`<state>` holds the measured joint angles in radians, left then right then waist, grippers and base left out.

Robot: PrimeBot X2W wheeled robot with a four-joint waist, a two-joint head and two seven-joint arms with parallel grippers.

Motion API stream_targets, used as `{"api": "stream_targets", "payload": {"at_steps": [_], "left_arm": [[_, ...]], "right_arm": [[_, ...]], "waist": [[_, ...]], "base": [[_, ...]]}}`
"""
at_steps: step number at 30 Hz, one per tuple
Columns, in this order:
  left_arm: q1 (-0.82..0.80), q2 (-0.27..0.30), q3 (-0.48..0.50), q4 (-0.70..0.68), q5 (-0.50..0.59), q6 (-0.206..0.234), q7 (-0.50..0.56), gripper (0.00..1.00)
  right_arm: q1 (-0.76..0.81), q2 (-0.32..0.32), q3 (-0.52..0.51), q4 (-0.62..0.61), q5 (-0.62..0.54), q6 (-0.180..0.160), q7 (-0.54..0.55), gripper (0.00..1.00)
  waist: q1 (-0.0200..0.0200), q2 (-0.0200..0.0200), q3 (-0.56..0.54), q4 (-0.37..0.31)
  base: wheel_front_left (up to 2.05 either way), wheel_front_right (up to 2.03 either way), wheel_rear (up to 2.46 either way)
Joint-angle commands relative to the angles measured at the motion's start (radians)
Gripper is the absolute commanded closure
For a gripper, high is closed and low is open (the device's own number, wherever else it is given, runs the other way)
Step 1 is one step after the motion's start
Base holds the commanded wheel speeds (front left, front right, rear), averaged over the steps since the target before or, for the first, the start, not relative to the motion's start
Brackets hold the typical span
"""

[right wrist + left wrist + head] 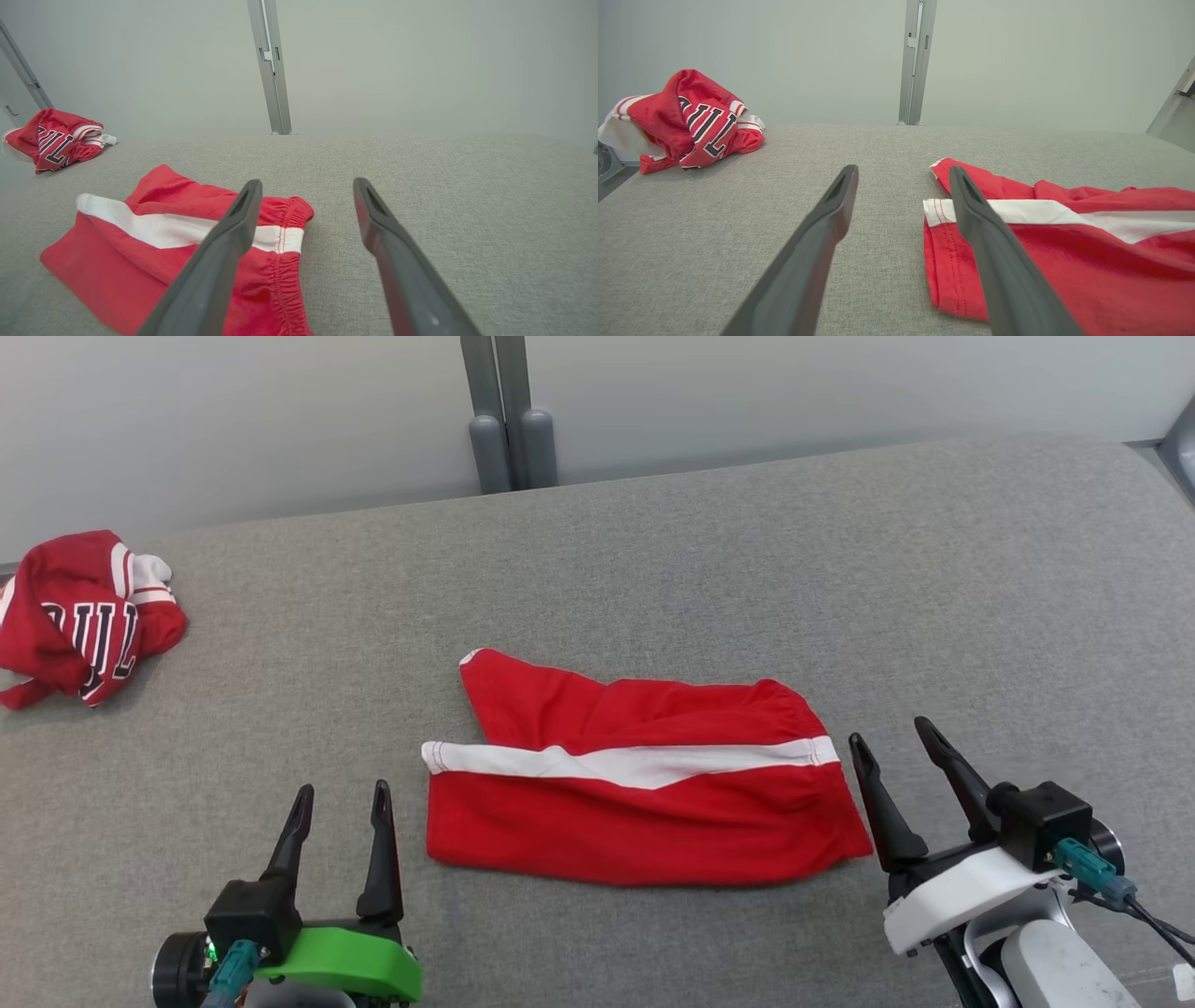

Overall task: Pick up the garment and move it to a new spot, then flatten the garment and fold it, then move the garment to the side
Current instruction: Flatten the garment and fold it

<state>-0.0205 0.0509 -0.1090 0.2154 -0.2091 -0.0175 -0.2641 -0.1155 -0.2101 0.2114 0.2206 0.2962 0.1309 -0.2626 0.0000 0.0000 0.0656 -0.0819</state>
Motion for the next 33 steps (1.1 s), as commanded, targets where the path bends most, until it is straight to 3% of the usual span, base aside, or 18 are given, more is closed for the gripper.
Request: {"api": "stream_targets", "payload": {"at_steps": [1, 9, 13, 21, 28, 30, 31, 33], "left_arm": [[0.008, 0.002, -0.001, -0.004, -0.009, 0.001, 0.000, 0.00], [0.006, 0.001, -0.003, -0.003, -0.009, 0.005, 0.000, 0.00], [0.001, 0.001, -0.005, -0.003, -0.008, 0.007, 0.000, 0.00], [-0.025, 0.001, -0.012, 0.007, -0.011, 0.003, 0.000, 0.00], [-0.036, 0.001, -0.012, 0.011, -0.013, 0.007, 0.000, 0.00], [-0.038, 0.001, -0.010, 0.010, -0.014, 0.007, 0.000, 0.00], [-0.039, 0.001, -0.010, 0.009, -0.014, 0.007, 0.000, 0.00], [-0.041, 0.001, -0.008, 0.010, -0.015, 0.007, 0.000, 0.00]], "right_arm": [[0.002, 0.003, -0.004, 0.002, -0.009, 0.000, -0.003, 0.00], [-0.019, 0.017, -0.023, 0.036, -0.015, 0.000, 0.004, 0.00], [-0.054, 0.008, -0.041, 0.076, 0.019, 0.000, 0.087, 0.00], [-0.137, -0.084, 0.074, 0.085, 0.143, 0.000, 0.336, 0.00], [-0.180, -0.170, 0.187, 0.056, 0.241, 0.000, 0.453, 0.00], [-0.192, -0.185, 0.202, 0.051, 0.257, 0.000, 0.457, 0.39], [-0.197, -0.190, 0.211, 0.050, 0.264, 0.000, 0.455, 0.53], [-0.206, -0.198, 0.227, 0.049, 0.279, 0.000, 0.452, 0.69]], "waist": [[0.0000, 0.0000, 0.000, 0.002], [0.0000, 0.0000, 0.003, 0.010], [0.0000, 0.0000, 0.012, 0.014], [0.0000, 0.0000, 0.041, 0.036], [0.0000, 0.0000, 0.060, 0.059], [0.0000, 0.0000, 0.065, 0.062], [0.0000, 0.0000, 0.067, 0.064], [0.0000, 0.0000, 0.072, 0.066]], "base": [[0.00, 0.00, 0.00], [0.00, 0.00, 0.00], [0.00, 0.00, 0.00], [0.00, 0.00, 0.00], [0.00, 0.00, 0.00], [0.00, 0.00, 0.00], [0.00, 0.00, 0.00], [0.00, 0.00, 0.00]]}}
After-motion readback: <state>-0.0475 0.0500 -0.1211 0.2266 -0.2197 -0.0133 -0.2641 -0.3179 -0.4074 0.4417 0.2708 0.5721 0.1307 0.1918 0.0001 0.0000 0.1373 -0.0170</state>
